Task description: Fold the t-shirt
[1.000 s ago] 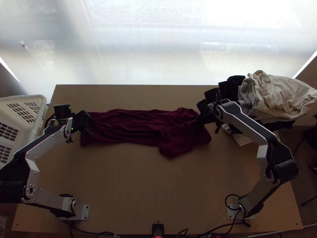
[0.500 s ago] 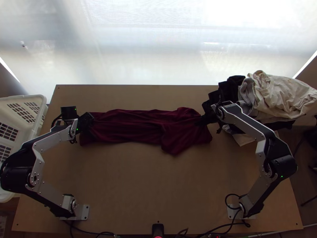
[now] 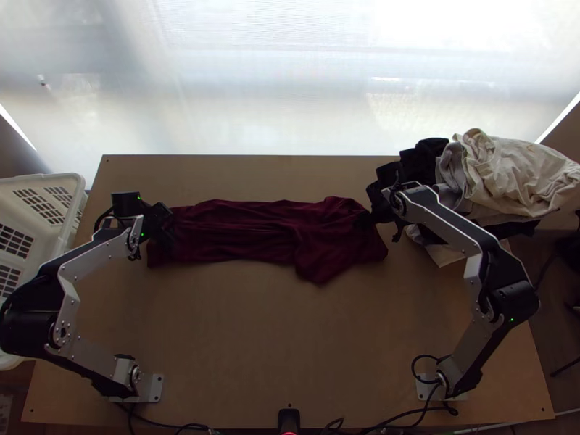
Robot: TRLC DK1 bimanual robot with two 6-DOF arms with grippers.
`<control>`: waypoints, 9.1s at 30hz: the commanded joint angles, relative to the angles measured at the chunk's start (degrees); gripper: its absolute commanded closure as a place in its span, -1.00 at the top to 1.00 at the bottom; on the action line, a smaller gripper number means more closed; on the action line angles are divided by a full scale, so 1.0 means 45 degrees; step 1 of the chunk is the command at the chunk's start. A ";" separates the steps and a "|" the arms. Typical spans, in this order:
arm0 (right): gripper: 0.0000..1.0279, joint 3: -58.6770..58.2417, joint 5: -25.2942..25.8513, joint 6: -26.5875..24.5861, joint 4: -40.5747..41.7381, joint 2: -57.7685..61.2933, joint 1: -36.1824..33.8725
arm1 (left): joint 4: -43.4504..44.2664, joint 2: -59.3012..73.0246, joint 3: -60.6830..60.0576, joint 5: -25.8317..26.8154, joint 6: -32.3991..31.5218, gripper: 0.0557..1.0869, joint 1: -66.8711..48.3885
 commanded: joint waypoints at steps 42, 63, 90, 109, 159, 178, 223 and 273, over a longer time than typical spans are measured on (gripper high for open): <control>-0.95 -0.1581 0.2501 -0.0622 0.0355 -0.2825 0.5223 | -0.2093 -0.6814 -0.5210 0.1579 0.3236 0.86 -0.2909; -0.95 -0.2167 0.2774 -0.0543 0.2874 -0.1302 0.5106 | 0.4000 -0.3513 -0.6030 0.0642 0.4974 0.85 -0.2635; -0.95 -0.2577 0.2325 -0.0114 0.5804 0.0827 0.4345 | 0.6110 -0.2419 -0.6518 0.0603 0.4349 -0.11 -0.2245; -0.95 -0.2714 0.1915 0.0101 0.5257 0.0358 0.4657 | 0.6051 -0.5642 -0.6518 0.0700 0.4818 -0.84 -0.3573; -0.95 -0.5761 -0.0449 -0.1149 0.2191 -0.8822 -0.4991 | 0.6422 0.7640 0.8736 0.1481 0.8431 -0.83 -1.3377; -0.95 -0.5624 -0.0624 -0.1247 0.2210 -0.8431 -0.4991 | -0.0980 0.8460 1.2310 -0.0628 0.6087 0.92 -1.2537; -0.95 -0.3632 0.0723 -0.0407 0.2112 -0.5970 0.3173 | -0.5882 0.2757 0.8228 -0.0062 -0.8991 -0.73 -0.8514; -0.95 -0.5995 0.0587 -0.4293 0.6546 -0.3060 0.0028 | -0.8695 0.7815 1.1997 0.3395 -1.1979 -0.92 -0.7752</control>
